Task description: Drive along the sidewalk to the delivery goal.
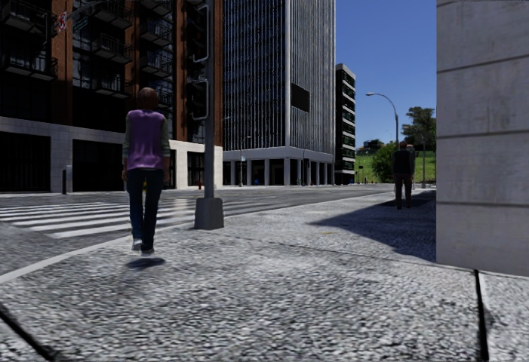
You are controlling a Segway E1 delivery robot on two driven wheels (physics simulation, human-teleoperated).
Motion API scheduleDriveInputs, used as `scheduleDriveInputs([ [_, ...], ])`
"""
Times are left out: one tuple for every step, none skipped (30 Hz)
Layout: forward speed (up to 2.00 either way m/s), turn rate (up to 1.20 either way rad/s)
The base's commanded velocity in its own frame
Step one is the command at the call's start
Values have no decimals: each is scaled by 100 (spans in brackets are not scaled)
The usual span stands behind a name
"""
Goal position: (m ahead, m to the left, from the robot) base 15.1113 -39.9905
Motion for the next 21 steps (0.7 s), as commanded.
scheduleDriveInputs([
  [111, 0],
  [111, 0],
  [115, 0],
  [117, 0],
  [118, 0],
  [118, 0],
  [118, 0],
  [118, 0],
  [118, 0],
  [118, 0],
  [118, -3],
  [118, -3],
  [118, -12],
  [117, -20],
  [117, -24],
  [116, -27],
  [116, -28],
  [116, -29],
  [116, -29],
  [116, -29],
  [116, -29],
])
